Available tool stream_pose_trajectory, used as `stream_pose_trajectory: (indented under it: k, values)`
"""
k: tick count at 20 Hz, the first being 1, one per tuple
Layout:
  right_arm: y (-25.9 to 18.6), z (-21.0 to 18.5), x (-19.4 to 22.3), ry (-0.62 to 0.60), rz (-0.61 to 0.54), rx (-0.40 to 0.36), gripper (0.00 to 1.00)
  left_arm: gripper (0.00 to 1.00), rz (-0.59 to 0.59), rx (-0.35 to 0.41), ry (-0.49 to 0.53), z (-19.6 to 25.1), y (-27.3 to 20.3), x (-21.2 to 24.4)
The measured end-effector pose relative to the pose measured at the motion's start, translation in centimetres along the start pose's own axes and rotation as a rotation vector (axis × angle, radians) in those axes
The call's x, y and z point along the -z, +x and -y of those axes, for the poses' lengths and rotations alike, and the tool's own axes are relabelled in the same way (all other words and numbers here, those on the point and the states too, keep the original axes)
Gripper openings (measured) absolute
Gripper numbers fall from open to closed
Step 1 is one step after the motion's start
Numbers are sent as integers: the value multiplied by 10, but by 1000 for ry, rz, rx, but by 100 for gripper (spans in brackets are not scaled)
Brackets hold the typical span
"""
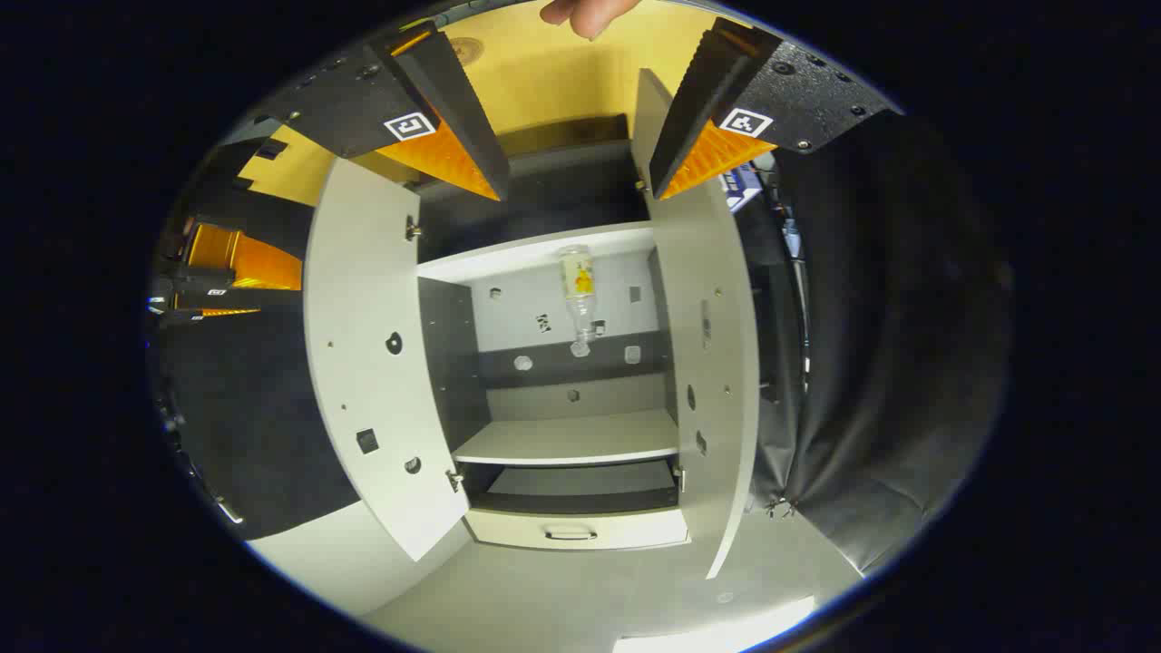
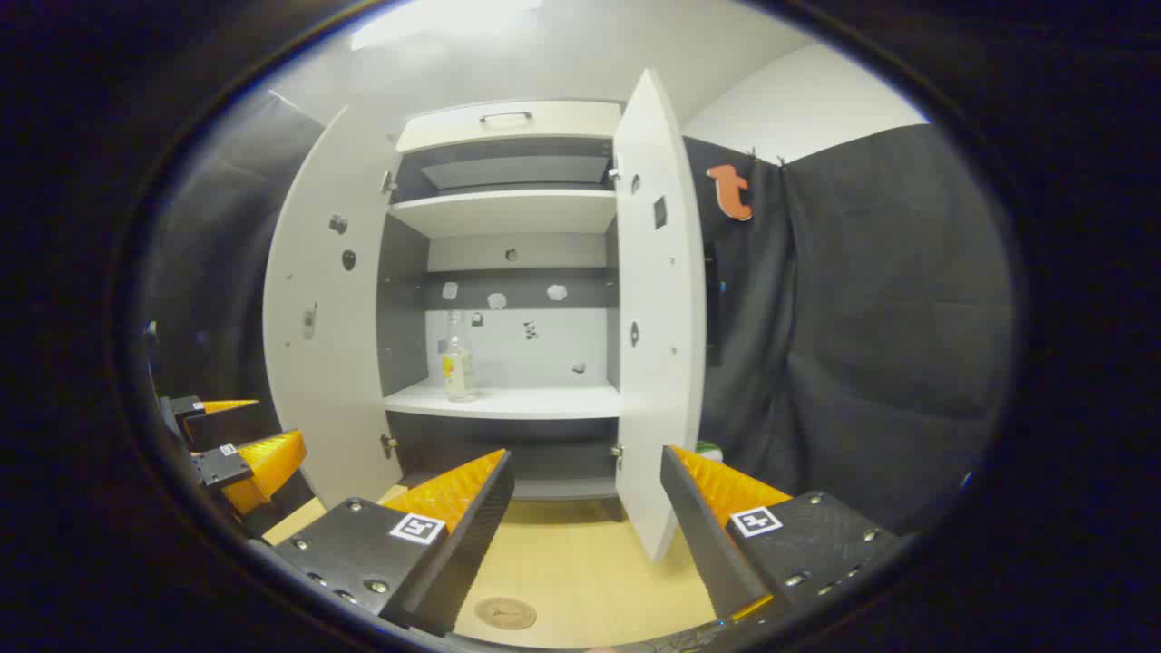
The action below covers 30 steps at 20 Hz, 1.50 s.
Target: Grasp the bottle in the cabinet with the left hand and place it on the coaster, then close the right door with the right hand and the left door with the left hand.
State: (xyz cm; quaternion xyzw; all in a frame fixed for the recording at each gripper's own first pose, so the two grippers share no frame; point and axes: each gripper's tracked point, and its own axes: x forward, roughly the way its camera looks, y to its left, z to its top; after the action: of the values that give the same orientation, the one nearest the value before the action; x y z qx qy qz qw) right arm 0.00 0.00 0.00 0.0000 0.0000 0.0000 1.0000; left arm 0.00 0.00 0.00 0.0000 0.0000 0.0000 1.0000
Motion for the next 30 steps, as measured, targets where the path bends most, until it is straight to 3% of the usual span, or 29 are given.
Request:
stream_pose_trajectory:
  k: [1, 2, 3, 5, 6, 7, 8, 19, 20, 21, 24, 25, 26, 30]
  values:
    - [2, -4, -2, -18, 2, -20, 100, 99, 5, -13, -8, -4, -3, -5]
    - [3, -6, -4, -41, 6, -37, 94, 99, 10, -25, -11, -4, -5, -11]
    - [3, -4, -4, -53, 5, -38, 94, 99, 9, -39, -9, -7, -6, -15]
    - [-1, 0, -1, -43, -13, -49, 94, 98, 1, -65, -16, -14, -12, -25]
    - [-3, 0, -5, -27, -13, -64, 99, 98, 2, -73, -28, -14, -14, -31]
    - [-4, 0, -10, -17, -10, -73, 94, 99, -2, -80, -39, -12, -15, -35]
    - [-5, 4, -16, -11, -7, -73, 99, 98, -11, -78, -50, -8, -15, -39]
    - [-10, 21, -69, 33, 57, -86, 99, 98, -4, -44, -48, 12, -7, -84]
    - [-7, 20, -72, 43, 59, -86, 94, 98, -6, -39, -47, 12, -1, -86]
    - [-4, 19, -75, 49, 63, -85, 99, 98, -3, -29, -49, 12, 7, -86]
    - [9, 23, -87, 55, 83, -66, 99, 98, -1, -19, -54, 8, 38, -87]
    - [13, 23, -88, 63, 82, -60, 94, 98, -5, -13, -63, 8, 50, -84]
    - [17, 23, -90, 70, 82, -57, 99, 98, -7, -7, -71, 8, 62, -83]
    - [34, 19, -95, 93, 87, -41, 99, 98, 6, -14, -45, 4, 131, -75]
